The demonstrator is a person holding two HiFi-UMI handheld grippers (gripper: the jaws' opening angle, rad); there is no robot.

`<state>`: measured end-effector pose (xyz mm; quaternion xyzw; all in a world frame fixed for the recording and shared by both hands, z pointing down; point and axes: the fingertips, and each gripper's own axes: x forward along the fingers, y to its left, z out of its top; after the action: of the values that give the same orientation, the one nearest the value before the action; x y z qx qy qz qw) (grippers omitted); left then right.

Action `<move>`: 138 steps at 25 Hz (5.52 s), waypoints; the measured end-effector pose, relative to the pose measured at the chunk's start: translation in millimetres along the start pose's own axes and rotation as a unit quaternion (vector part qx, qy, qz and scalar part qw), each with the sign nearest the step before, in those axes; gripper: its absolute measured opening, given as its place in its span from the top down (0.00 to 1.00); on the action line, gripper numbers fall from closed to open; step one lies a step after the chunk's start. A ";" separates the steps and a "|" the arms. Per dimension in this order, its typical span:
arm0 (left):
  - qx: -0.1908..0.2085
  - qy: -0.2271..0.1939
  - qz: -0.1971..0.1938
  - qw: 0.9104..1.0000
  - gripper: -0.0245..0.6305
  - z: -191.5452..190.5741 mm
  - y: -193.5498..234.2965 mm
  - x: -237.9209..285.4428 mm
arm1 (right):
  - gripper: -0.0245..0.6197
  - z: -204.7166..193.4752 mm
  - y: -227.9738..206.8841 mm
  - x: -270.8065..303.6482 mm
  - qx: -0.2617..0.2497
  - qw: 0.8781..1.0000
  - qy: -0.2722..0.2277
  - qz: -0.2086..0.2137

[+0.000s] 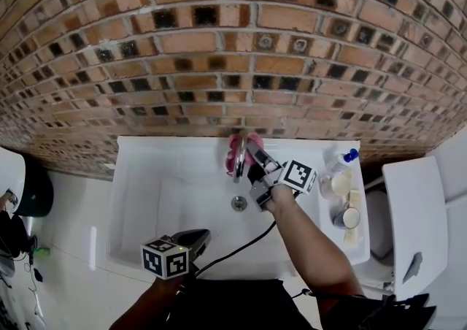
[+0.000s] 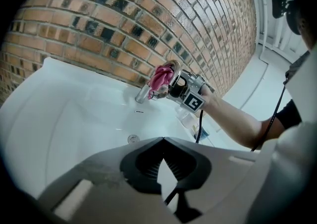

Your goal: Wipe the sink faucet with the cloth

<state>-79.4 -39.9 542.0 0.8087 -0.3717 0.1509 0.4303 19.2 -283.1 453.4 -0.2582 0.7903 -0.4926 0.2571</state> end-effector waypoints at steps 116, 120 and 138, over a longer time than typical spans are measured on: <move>-0.002 -0.023 -0.046 0.999 0.95 -10.9 -8.0 -9.5 | 0.77 -79.4 65.8 -37.8 -0.792 0.477 0.373 -0.082; 0.003 -0.013 -0.051 0.999 0.95 -16.7 -4.5 -15.1 | 0.76 -93.6 62.0 -44.3 -0.788 0.482 0.369 -0.096; 0.025 0.023 -0.072 0.997 0.95 -31.8 16.6 -41.8 | 0.76 -135.1 23.1 -67.0 -0.729 0.542 0.387 -0.162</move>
<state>-117.4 -0.4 546.7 0.8402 -0.2986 0.1469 0.4282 -24.4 -142.7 494.2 -0.2642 0.8447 0.1676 -0.4342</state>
